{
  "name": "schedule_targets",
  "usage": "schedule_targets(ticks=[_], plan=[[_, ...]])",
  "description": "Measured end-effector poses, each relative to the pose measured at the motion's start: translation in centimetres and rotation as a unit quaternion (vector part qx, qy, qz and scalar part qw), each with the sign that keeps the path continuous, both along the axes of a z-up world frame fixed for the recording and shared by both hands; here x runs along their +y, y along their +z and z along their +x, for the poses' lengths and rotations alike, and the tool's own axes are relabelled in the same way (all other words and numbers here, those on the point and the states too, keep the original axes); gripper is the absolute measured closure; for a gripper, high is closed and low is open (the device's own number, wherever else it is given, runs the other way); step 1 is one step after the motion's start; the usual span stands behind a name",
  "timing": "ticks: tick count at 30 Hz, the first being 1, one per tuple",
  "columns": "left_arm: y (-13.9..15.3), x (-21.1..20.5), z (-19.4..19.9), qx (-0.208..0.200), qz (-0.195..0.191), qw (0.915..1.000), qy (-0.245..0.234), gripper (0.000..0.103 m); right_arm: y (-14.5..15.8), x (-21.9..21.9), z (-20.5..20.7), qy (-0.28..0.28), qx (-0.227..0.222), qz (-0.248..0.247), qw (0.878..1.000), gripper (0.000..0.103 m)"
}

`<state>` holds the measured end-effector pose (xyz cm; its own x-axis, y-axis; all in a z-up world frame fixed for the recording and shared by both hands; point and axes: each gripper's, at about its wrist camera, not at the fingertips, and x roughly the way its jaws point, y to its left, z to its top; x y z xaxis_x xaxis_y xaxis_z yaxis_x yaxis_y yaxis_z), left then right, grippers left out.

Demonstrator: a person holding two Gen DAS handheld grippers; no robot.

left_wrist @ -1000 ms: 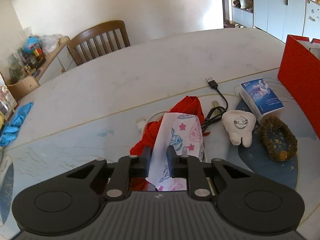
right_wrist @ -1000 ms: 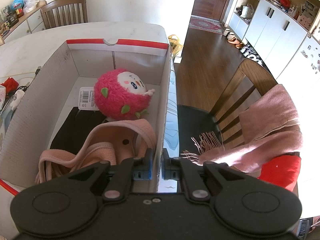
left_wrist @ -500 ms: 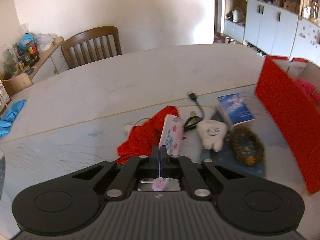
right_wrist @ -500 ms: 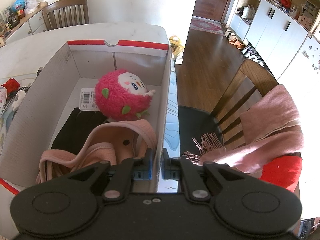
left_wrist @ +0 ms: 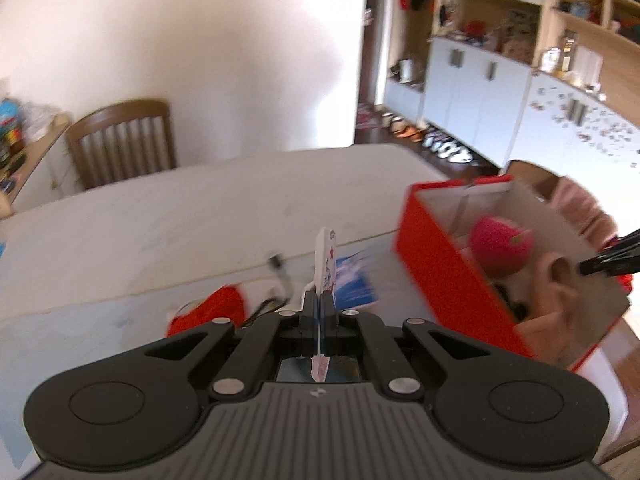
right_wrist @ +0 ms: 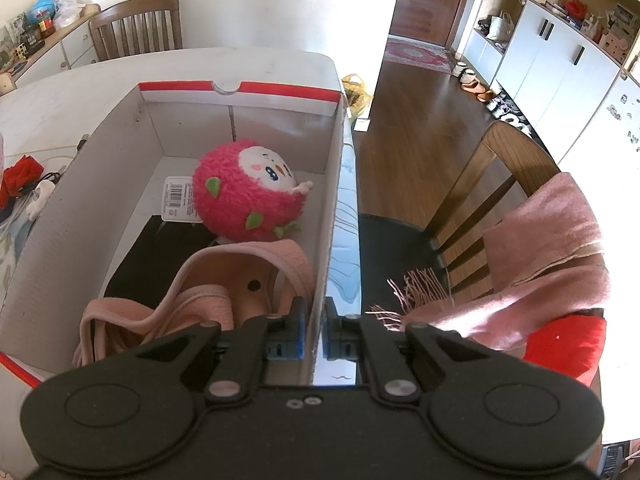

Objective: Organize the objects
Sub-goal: 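Carry the packet into the box and lower it beside the gloves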

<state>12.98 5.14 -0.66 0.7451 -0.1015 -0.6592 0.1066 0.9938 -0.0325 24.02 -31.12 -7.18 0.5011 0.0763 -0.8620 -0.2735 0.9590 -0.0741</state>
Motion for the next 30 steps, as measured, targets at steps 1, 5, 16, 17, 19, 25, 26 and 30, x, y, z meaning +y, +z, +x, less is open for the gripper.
schedule_targets(ticks=[1,5,16,17,19,25,26,30], plan=[[0.4,-0.6,0.1,-0.003,-0.003,0.9999,-0.01,0.103,0.0,0.0,0.0,0.0,0.0,0.0,1.0,0.096],[2.0,-3.5,0.5,-0.016,-0.012,0.9983,-0.055,0.103,0.0,0.0,0.0,0.001,0.0,0.002,1.0,0.096],[2.9,-11.7,2.9,-0.013,-0.023,0.9884,-0.15,0.103,0.0,-0.4,0.0,0.005,-0.001,0.009,1.0,0.096],[2.6,-12.4,3.3,-0.008,-0.022,0.9875,-0.156,0.103,-0.1,-0.5,0.0,0.005,-0.001,0.01,1.0,0.096],[1.9,-13.6,3.9,0.0,-0.016,0.9866,-0.162,0.103,0.0,-0.5,0.1,0.006,-0.001,0.011,1.0,0.096],[-0.6,-15.8,5.9,0.037,-0.01,0.9856,-0.164,0.103,-0.1,-0.7,0.1,0.007,-0.001,0.015,1.0,0.096],[-1.0,-16.0,6.1,0.047,-0.012,0.9856,-0.162,0.103,-0.1,-0.7,0.1,0.008,-0.001,0.015,1.0,0.096],[-2.5,-17.0,7.4,0.077,-0.008,0.9849,-0.155,0.103,-0.1,-0.7,0.2,0.01,-0.001,0.016,1.0,0.096]])
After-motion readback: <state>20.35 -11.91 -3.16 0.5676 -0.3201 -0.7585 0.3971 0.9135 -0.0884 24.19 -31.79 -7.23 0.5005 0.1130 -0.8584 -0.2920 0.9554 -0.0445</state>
